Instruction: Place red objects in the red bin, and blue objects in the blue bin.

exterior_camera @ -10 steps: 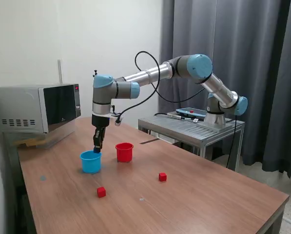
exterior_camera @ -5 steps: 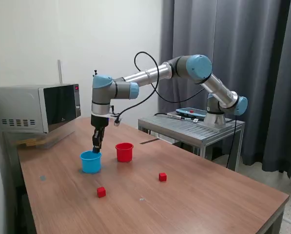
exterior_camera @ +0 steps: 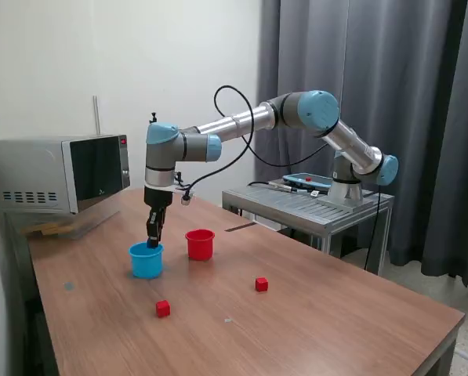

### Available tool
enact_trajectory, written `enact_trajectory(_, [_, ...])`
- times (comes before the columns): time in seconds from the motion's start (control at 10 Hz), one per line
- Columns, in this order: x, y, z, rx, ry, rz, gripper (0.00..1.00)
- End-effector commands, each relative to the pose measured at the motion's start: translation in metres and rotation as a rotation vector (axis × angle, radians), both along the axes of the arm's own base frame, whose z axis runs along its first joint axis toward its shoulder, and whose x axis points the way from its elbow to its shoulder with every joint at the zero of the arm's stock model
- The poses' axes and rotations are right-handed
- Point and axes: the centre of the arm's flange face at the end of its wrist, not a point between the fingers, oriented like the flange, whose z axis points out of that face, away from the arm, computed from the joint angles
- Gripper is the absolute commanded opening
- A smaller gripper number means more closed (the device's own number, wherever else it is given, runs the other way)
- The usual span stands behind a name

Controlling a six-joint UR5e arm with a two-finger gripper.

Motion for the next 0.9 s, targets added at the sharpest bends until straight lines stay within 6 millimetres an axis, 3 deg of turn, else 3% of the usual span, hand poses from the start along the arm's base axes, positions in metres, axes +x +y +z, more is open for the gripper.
enact_trajectory(0.0, [0.0, 0.008, 0.001, 0.002, 0.001, -0.004, 0.0])
enact_trajectory(0.8, [0.001, 0.026, 0.0, 0.005, -0.004, 0.007, 0.0])
